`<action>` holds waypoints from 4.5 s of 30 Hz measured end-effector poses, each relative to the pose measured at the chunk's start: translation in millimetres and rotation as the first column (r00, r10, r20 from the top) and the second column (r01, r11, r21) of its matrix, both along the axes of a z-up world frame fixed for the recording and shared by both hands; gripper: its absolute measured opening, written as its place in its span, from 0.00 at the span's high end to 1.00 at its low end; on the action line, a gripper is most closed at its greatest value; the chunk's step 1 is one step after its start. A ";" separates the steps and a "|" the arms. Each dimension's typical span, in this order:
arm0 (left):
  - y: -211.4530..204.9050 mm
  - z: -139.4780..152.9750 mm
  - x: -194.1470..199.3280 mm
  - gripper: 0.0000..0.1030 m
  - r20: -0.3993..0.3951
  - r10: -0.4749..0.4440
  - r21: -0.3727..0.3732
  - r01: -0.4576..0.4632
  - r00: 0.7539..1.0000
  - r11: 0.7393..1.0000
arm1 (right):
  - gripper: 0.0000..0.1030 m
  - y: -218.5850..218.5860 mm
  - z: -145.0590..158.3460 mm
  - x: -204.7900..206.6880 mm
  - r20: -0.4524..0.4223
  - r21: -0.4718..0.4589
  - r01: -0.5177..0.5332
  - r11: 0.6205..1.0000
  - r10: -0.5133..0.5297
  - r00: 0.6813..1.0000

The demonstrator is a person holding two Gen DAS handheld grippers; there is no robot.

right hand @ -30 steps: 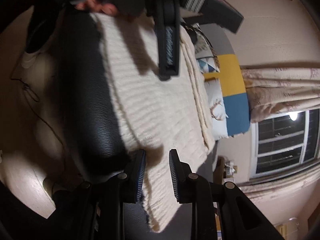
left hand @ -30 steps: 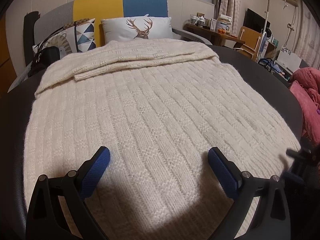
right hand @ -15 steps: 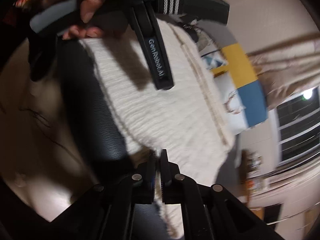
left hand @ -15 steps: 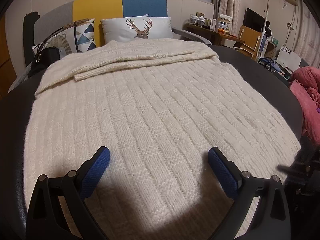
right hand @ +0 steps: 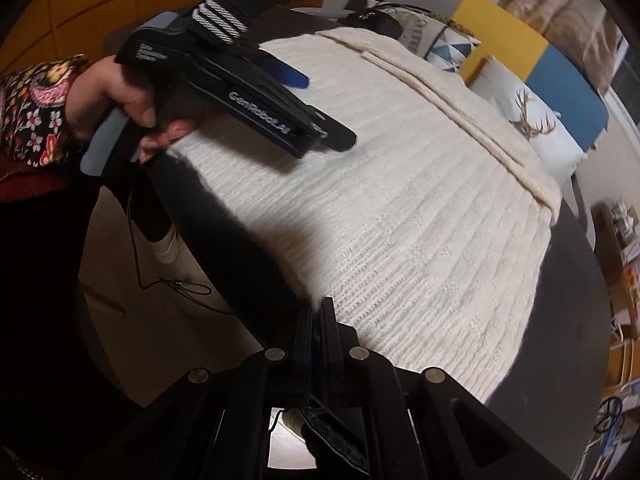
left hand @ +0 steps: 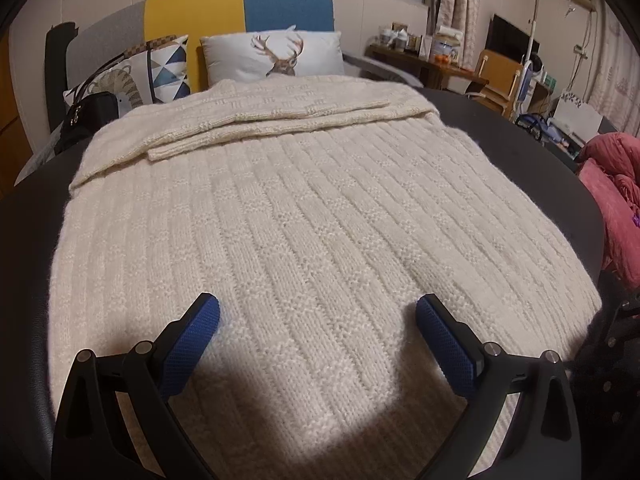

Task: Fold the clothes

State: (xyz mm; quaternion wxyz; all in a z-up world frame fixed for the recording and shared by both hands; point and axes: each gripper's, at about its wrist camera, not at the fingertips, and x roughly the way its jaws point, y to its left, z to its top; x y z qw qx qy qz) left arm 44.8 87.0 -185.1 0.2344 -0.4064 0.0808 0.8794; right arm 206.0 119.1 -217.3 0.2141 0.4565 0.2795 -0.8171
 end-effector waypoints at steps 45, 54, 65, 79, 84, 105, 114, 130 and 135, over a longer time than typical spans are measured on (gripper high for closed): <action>100.1 28.0 67.8 0.05 -0.090 -0.419 0.032 0.423 0.904 0.906 | 0.90 152.8 2.8 -3.4 0.293 -0.466 0.584 0.665 -0.506 0.811; 106.1 1.5 82.2 0.37 -0.053 -0.472 0.013 0.473 0.880 0.881 | 0.90 162.5 3.1 0.3 0.311 -0.511 0.591 0.624 -0.507 0.804; 90.7 -1.0 87.8 0.85 -0.049 -0.498 0.135 0.499 0.866 0.856 | 0.90 158.4 9.1 -1.3 0.284 -0.484 0.583 0.652 -0.513 0.810; 97.1 -8.6 94.9 0.95 -0.040 -0.531 0.142 0.531 0.847 0.836 | 0.92 158.1 -2.3 11.8 0.327 -0.440 0.595 0.673 -0.497 0.804; 110.3 14.7 102.1 0.95 -0.097 -0.566 0.131 0.574 0.819 0.808 | 0.93 160.8 -3.1 13.3 0.331 -0.463 0.607 0.646 -0.509 0.794; 135.6 -10.9 100.1 0.95 -0.048 -0.595 0.099 0.596 0.803 0.797 | 0.94 154.0 3.5 -0.1 0.173 -0.393 0.573 0.719 -0.554 0.814; 34.8 22.5 98.1 0.94 -0.095 -0.460 0.034 0.465 0.883 0.885 | 0.94 159.0 1.6 1.7 0.196 -0.410 0.598 0.689 -0.574 0.795; -109.4 -5.9 39.6 0.94 0.077 -0.208 0.222 0.187 0.975 0.957 | 0.90 16.6 -2.6 -53.0 0.122 -0.348 0.349 0.870 -0.328 0.937; -120.1 5.1 40.3 0.94 0.038 -0.188 0.203 0.177 0.981 0.963 | 0.90 29.3 -17.6 -69.0 0.137 -0.351 0.407 0.844 -0.383 0.913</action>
